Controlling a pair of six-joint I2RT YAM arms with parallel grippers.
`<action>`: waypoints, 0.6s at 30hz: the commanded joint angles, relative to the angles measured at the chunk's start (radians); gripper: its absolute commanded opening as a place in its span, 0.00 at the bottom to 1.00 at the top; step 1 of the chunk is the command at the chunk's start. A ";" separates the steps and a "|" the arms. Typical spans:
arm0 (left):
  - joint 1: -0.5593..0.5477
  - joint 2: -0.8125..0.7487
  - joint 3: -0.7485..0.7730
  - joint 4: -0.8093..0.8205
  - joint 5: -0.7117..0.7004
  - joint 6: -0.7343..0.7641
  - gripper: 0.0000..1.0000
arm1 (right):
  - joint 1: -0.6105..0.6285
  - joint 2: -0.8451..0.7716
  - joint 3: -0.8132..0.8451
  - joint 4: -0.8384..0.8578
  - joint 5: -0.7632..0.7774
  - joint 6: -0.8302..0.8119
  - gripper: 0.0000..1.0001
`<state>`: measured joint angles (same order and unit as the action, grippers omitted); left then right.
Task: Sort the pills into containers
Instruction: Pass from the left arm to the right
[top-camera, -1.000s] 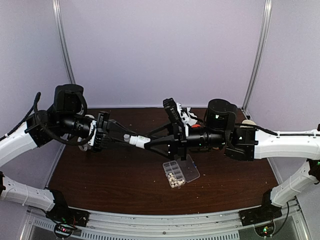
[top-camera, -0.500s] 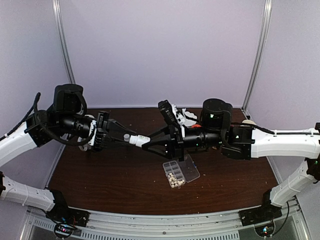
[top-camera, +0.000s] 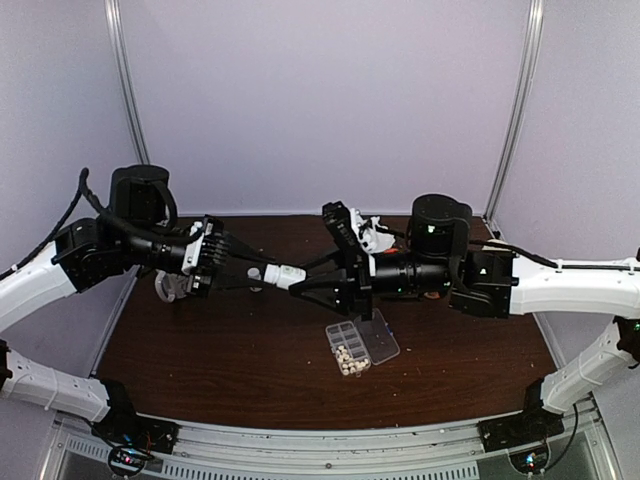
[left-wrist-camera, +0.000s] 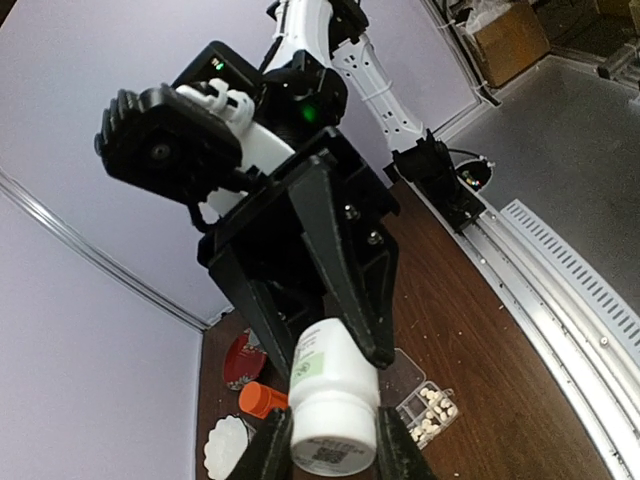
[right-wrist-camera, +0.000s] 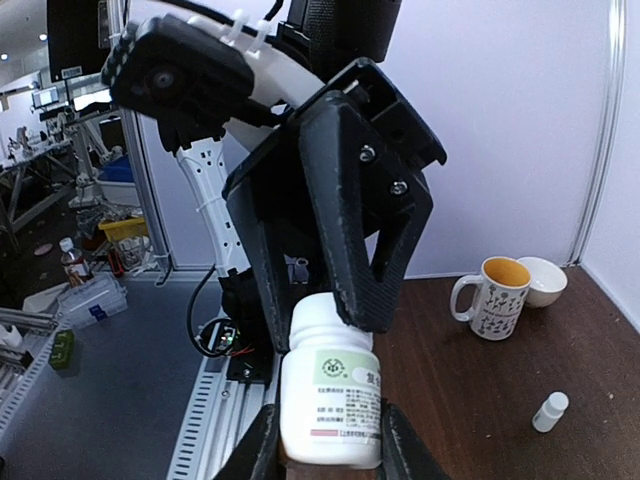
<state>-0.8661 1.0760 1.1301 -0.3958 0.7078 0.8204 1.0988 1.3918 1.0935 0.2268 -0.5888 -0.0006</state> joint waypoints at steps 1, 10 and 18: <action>-0.002 0.005 0.064 0.076 -0.023 -0.307 0.01 | -0.004 -0.061 0.009 -0.026 0.079 -0.164 0.24; -0.003 0.055 0.173 -0.027 -0.137 -0.912 0.00 | 0.041 -0.094 -0.020 -0.015 0.316 -0.370 0.19; -0.001 0.210 0.372 -0.274 -0.029 -1.268 0.02 | 0.104 -0.095 -0.069 0.062 0.543 -0.523 0.17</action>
<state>-0.8764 1.2354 1.4197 -0.5896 0.6289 -0.1776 1.1755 1.3102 1.0710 0.2504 -0.2317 -0.4210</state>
